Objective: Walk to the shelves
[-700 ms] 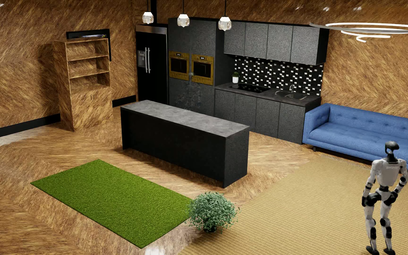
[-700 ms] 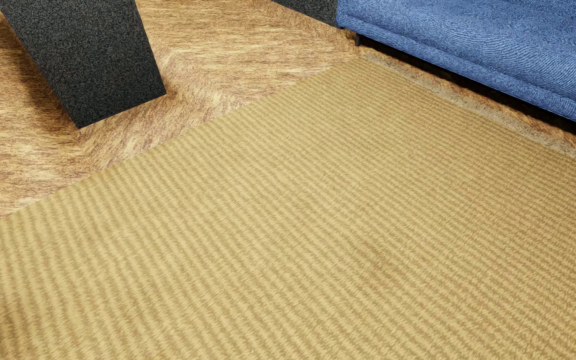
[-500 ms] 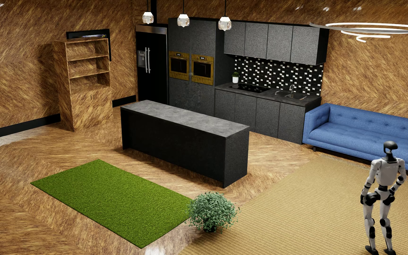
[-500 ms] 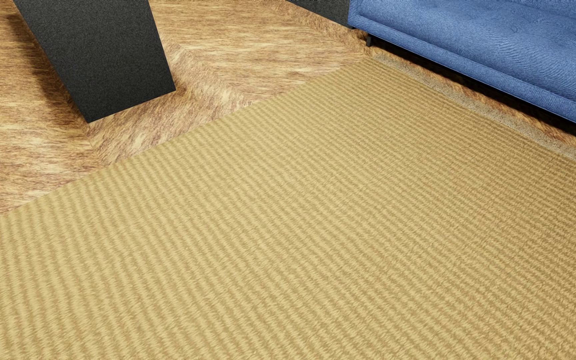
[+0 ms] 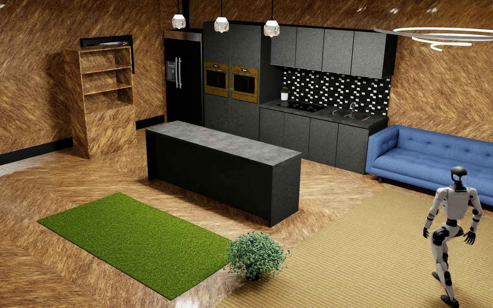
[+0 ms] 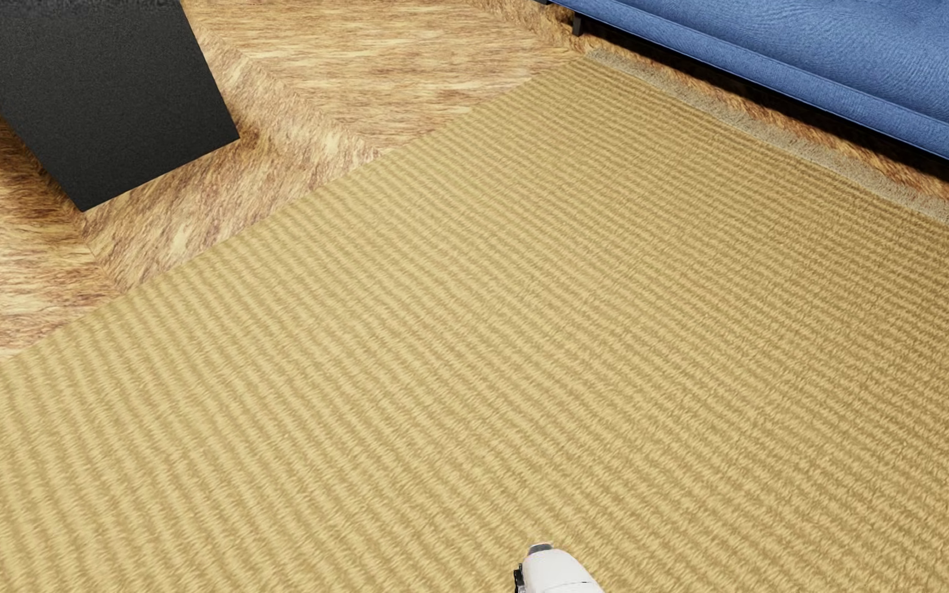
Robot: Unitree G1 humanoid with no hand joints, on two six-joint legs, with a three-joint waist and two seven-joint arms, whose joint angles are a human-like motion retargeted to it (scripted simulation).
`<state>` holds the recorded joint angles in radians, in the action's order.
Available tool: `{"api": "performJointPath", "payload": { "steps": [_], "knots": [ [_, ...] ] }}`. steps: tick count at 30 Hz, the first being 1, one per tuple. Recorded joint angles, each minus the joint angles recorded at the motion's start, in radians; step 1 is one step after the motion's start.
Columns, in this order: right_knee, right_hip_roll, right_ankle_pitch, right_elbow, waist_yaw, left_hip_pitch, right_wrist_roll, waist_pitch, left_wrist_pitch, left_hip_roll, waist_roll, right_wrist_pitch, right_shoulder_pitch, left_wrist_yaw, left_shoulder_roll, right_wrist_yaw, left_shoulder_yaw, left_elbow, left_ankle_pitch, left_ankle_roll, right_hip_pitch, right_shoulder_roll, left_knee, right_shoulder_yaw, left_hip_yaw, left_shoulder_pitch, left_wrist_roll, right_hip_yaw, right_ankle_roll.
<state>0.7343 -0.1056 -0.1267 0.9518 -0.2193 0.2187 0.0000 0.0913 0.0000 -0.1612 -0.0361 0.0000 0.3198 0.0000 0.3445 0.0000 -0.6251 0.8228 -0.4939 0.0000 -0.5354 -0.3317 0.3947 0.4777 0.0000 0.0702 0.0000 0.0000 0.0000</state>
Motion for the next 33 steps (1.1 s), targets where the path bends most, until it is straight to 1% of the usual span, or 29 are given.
{"api": "performJointPath", "payload": {
  "steps": [2, 3, 4, 5, 6, 7, 8, 9, 10, 11, 12, 14, 15, 16, 17, 18, 19, 20, 21, 22, 23, 24, 25, 26, 27, 28, 30, 32, 33],
  "knots": [
    [-0.064, 0.004, 0.010, 0.039, -0.022, 0.076, 0.000, 0.011, 0.000, 0.005, 0.002, 0.000, 0.005, 0.000, 0.000, 0.000, -0.002, 0.024, -0.033, 0.000, -0.035, 0.000, -0.004, -0.011, 0.000, -0.024, 0.000, 0.000, 0.000],
    [-0.036, -0.028, -0.004, 0.047, -0.057, 0.109, 0.000, 0.006, 0.000, 0.000, 0.002, 0.000, 0.002, 0.000, -0.003, 0.000, -0.016, 0.050, -0.017, 0.000, -0.047, -0.003, -0.024, -0.006, 0.000, -0.032, 0.000, 0.000, 0.000],
    [-0.008, 0.000, 0.000, 0.056, -0.072, 0.131, 0.000, -0.003, 0.000, 0.024, 0.011, 0.000, 0.003, 0.000, 0.021, 0.000, -0.073, 0.008, 0.002, 0.000, -0.062, -0.004, -0.016, 0.005, 0.000, -0.016, 0.000, 0.000, 0.000],
    [0.072, 0.010, -0.031, 0.068, -0.102, 0.115, 0.000, -0.018, 0.000, 0.053, 0.023, 0.000, 0.004, 0.000, -0.010, 0.000, -0.002, 0.059, 0.052, 0.000, -0.100, 0.002, 0.012, -0.002, 0.000, 0.002, 0.000, 0.000, 0.000],
    [0.126, 0.022, -0.065, 0.046, -0.112, 0.132, 0.000, -0.016, 0.000, 0.073, 0.045, 0.000, 0.018, 0.000, -0.009, 0.000, -0.076, 0.076, 0.134, 0.000, -0.072, -0.016, 0.056, 0.004, 0.000, 0.012, 0.000, 0.000, 0.000],
    [0.161, 0.040, -0.102, 0.078, -0.109, 0.114, 0.000, -0.023, 0.000, 0.088, 0.045, 0.000, -0.002, 0.000, -0.006, 0.000, -0.073, 0.070, 0.303, 0.000, -0.042, -0.005, 0.140, 0.029, 0.000, 0.047, 0.000, 0.000, 0.000],
    [0.175, 0.030, -0.144, 0.083, -0.090, 0.020, 0.000, -0.050, 0.000, 0.086, 0.029, 0.000, -0.001, 0.000, -0.001, 0.000, -0.087, 0.083, 0.485, 0.000, -0.013, 0.000, 0.315, 0.028, 0.000, 0.073, 0.000, 0.000, 0.000],
    [0.164, 0.069, -0.181, 0.061, -0.081, -0.069, 0.000, -0.011, 0.000, 0.121, 0.039, 0.000, -0.011, 0.000, -0.012, 0.000, -0.097, 0.091, 0.600, 0.000, 0.070, -0.002, 0.536, 0.003, 0.000, 0.082, 0.000, 0.000, 0.000],
    [0.142, 0.110, -0.209, 0.036, -0.005, -0.185, 0.000, 0.007, 0.000, 0.131, 0.043, 0.000, -0.024, 0.000, -0.006, 0.000, -0.068, 0.065, 0.598, 0.000, 0.127, 0.014, 0.763, -0.002, 0.000, 0.109, 0.000, 0.000, 0.000],
    [0.096, 0.108, -0.222, 0.026, 0.042, -0.272, 0.000, 0.023, 0.000, 0.113, 0.022, 0.000, -0.039, 0.000, 0.005, 0.000, -0.103, 0.079, 0.570, 0.000, 0.226, 0.007, 0.909, 0.016, 0.000, 0.118, 0.000, 0.000, 0.000],
    [0.048, 0.097, -0.231, -0.014, 0.095, -0.386, 0.000, 0.016, 0.000, 0.090, 0.003, 0.000, -0.044, 0.000, -0.004, 0.000, -0.084, 0.093, 0.557, 0.000, 0.304, 0.004, 0.957, 0.011, 0.000, 0.141, 0.000, 0.000, 0.000],
    [-0.085, 0.096, -0.215, -0.078, 0.239, -0.534, 0.000, 0.035, 0.000, 0.070, -0.025, 0.000, -0.065, 0.000, -0.001, 0.000, 0.001, 0.050, 0.653, 0.000, 0.488, 0.010, 0.733, -0.008, 0.000, 0.194, 0.000, 0.000, 0.000],
    [-0.153, 0.089, -0.202, -0.113, 0.280, -0.594, 0.000, 0.036, 0.000, 0.053, -0.033, 0.000, -0.081, 0.000, 0.011, 0.000, -0.046, 0.058, 0.726, 0.000, 0.565, -0.010, 0.540, -0.002, 0.000, 0.195, 0.000, 0.000, 0.000],
    [-0.197, 0.085, -0.209, -0.142, 0.312, -0.634, 0.000, 0.033, 0.000, 0.050, -0.035, 0.000, -0.104, 0.000, 0.021, 0.000, -0.045, 0.046, 0.749, 0.000, 0.639, -0.023, 0.346, -0.004, 0.000, 0.216, 0.000, 0.000, 0.000],
    [-0.237, 0.085, -0.226, -0.171, 0.347, -0.665, 0.000, 0.027, 0.000, 0.049, -0.035, 0.000, -0.122, 0.000, 0.017, 0.000, -0.026, 0.048, 0.633, 0.000, 0.706, -0.035, 0.168, -0.011, 0.000, 0.224, 0.000, 0.000, 0.000],
    [-0.252, 0.084, -0.246, -0.195, 0.363, -0.690, 0.000, 0.011, 0.000, 0.056, -0.029, 0.000, -0.145, 0.000, 0.022, 0.000, -0.039, 0.034, 0.388, 0.000, 0.760, -0.049, 0.050, -0.012, 0.000, 0.238, 0.000, 0.000, 0.000],
    [-0.247, 0.075, -0.267, -0.196, 0.378, -0.715, 0.000, -0.002, 0.000, 0.057, -0.035, 0.000, -0.167, 0.000, 0.017, 0.000, -0.043, 0.058, 0.205, 0.000, 0.794, -0.054, 0.045, -0.020, 0.000, 0.244, 0.000, 0.000, 0.000],
    [-0.237, 0.075, -0.276, -0.191, 0.417, -0.725, 0.000, 0.008, 0.000, 0.063, -0.035, 0.000, -0.176, 0.000, 0.022, 0.000, -0.062, 0.054, 0.254, 0.000, 0.825, -0.053, 0.037, -0.041, 0.000, 0.247, 0.000, 0.000, 0.000],
    [-0.211, 0.062, -0.243, -0.183, 0.432, -0.769, 0.000, 0.001, 0.000, 0.055, -0.046, 0.000, -0.172, 0.000, 0.024, 0.000, -0.059, 0.060, 0.508, 0.000, 0.854, -0.048, 0.099, -0.060, 0.000, 0.254, 0.000, 0.000, 0.000],
    [-0.164, 0.037, -0.147, -0.166, 0.443, -0.813, 0.000, -0.010, 0.000, 0.037, -0.074, 0.000, -0.160, 0.000, 0.020, 0.000, -0.070, 0.070, 0.727, 0.000, 0.846, -0.031, 0.180, -0.083, 0.000, 0.253, 0.000, 0.000, 0.000],
    [-0.033, 0.004, 0.042, -0.137, 0.422, -0.785, 0.000, -0.001, 0.000, 0.006, -0.099, 0.000, -0.142, 0.000, 0.021, 0.000, -0.083, 0.094, 0.777, 0.000, 0.839, -0.012, 0.255, -0.076, 0.000, 0.247, 0.000, 0.000, 0.000],
    [0.164, -0.009, 0.244, -0.104, 0.388, -0.750, 0.000, -0.013, 0.000, -0.025, -0.099, 0.000, -0.120, 0.000, 0.016, 0.000, -0.095, 0.116, 0.770, 0.000, 0.747, -0.005, 0.290, -0.064, 0.000, 0.232, 0.000, 0.000, 0.000],
    [0.398, -0.037, 0.261, -0.090, 0.358, -0.703, 0.000, -0.019, 0.000, -0.062, -0.109, 0.000, -0.110, 0.000, 0.018, 0.000, -0.075, 0.092, 0.736, 0.000, 0.616, -0.011, 0.296, -0.021, 0.000, 0.227, 0.000, 0.000, 0.000],
    [0.564, -0.050, 0.118, -0.096, 0.309, -0.590, 0.000, 0.006, 0.000, -0.083, -0.110, 0.000, -0.100, 0.000, 0.015, 0.000, -0.045, 0.081, 0.670, 0.000, 0.532, -0.009, 0.253, -0.012, 0.000, 0.211, 0.000, 0.000, 0.000],
    [0.644, -0.040, -0.008, -0.085, 0.255, -0.478, 0.000, 0.023, 0.000, -0.074, -0.091, 0.000, -0.093, 0.000, 0.011, 0.000, -0.045, 0.092, 0.593, 0.000, 0.443, -0.009, 0.210, 0.009, 0.000, 0.175, 0.000, 0.000, 0.000],
    [0.642, -0.021, -0.090, -0.081, 0.193, -0.397, 0.000, 0.022, 0.000, -0.067, -0.067, 0.000, -0.080, 0.000, 0.012, 0.000, -0.020, 0.075, 0.520, 0.000, 0.339, -0.010, 0.178, 0.012, 0.000, 0.146, 0.000, 0.000, 0.000],
    [0.423, -0.019, -0.129, -0.101, 0.070, -0.197, 0.000, 0.028, 0.000, -0.043, -0.037, 0.000, -0.032, 0.000, 0.049, 0.000, -0.035, -0.012, 0.352, 0.000, 0.222, -0.023, 0.084, 0.020, 0.000, 0.096, 0.000, 0.000, 0.000],
    [0.082, -0.017, -0.051, -0.083, 0.015, -0.040, 0.000, 0.019, 0.000, -0.012, -0.018, 0.000, -0.008, 0.000, 0.057, 0.000, 0.043, -0.043, 0.182, 0.000, 0.135, -0.023, 0.011, -0.013, 0.000, 0.035, 0.000, 0.000, 0.000],
    [-0.110, -0.025, 0.017, -0.063, -0.003, 0.011, 0.000, -0.004, 0.000, -0.010, -0.020, 0.000, -0.004, 0.000, 0.066, 0.000, 0.062, -0.051, 0.119, 0.000, 0.111, -0.022, 0.005, 0.002, 0.000, 0.002, 0.000, 0.000, 0.000]
  ]
}}
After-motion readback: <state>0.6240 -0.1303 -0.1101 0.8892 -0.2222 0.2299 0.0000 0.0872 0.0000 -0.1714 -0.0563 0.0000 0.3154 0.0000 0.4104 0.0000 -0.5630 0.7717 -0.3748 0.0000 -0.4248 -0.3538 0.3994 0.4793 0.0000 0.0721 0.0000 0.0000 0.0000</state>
